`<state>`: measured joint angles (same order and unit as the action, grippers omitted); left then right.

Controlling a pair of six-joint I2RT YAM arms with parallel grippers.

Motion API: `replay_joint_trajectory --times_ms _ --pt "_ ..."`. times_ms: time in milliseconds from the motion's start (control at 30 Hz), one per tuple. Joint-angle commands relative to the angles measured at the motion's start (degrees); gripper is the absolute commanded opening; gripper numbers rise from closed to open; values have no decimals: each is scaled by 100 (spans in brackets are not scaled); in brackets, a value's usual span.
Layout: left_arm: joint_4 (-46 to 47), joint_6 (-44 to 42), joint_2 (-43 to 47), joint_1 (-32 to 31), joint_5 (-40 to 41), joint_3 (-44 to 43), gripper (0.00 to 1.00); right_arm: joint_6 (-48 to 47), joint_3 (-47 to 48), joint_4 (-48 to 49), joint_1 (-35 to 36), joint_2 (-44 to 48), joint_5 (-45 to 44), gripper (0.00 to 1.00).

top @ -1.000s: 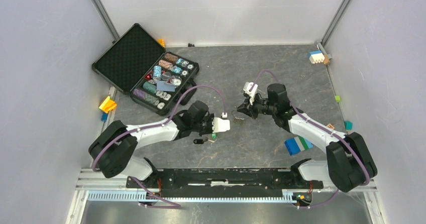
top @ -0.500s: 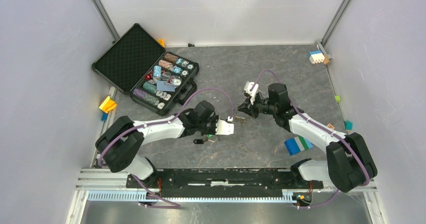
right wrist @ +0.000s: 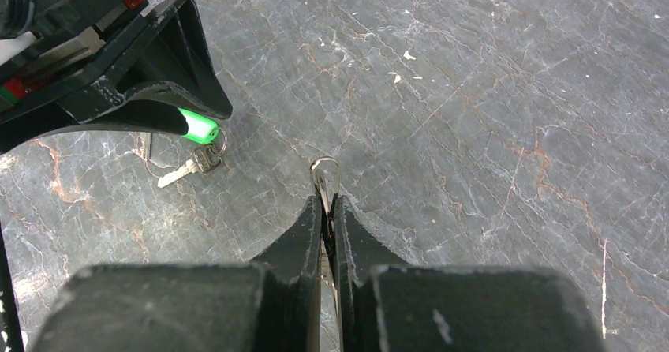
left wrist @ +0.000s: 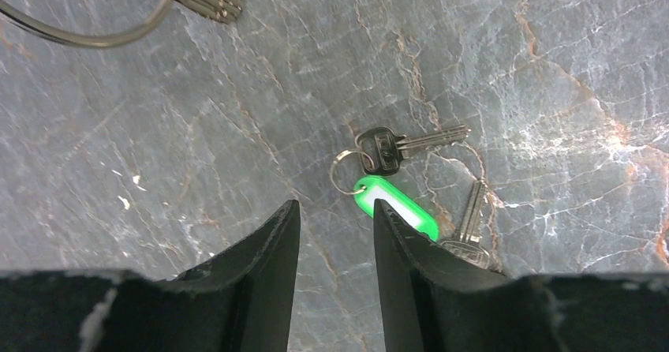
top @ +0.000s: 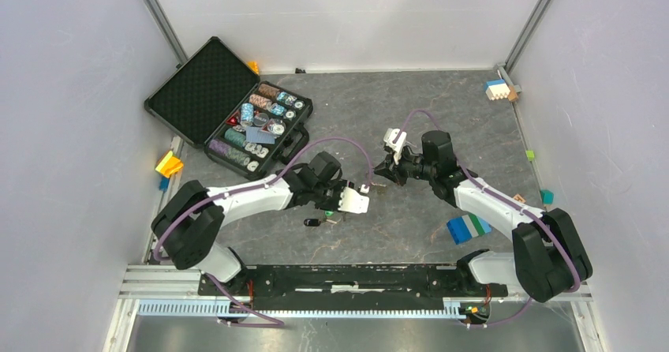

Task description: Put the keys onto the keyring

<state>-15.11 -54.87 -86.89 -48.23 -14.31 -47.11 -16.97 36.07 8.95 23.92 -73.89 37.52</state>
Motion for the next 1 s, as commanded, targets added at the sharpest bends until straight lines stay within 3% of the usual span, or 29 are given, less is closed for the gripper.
replay_joint_trajectory --times_ms 0,200,533,967 --pt "-505 -814 -299 155 -594 -467 47 -69 14 116 -28 83 99 0" --pt "-1323 -1521 -847 422 -1102 -1115 48 -88 22 107 -38 67 98 0" --pt "-2344 -1818 -1572 525 -1450 -1980 49 -111 7 89 -68 84 107 0" --pt "-2571 -1921 -1962 525 -1512 -2249 47 -118 5 89 -73 93 75 0"
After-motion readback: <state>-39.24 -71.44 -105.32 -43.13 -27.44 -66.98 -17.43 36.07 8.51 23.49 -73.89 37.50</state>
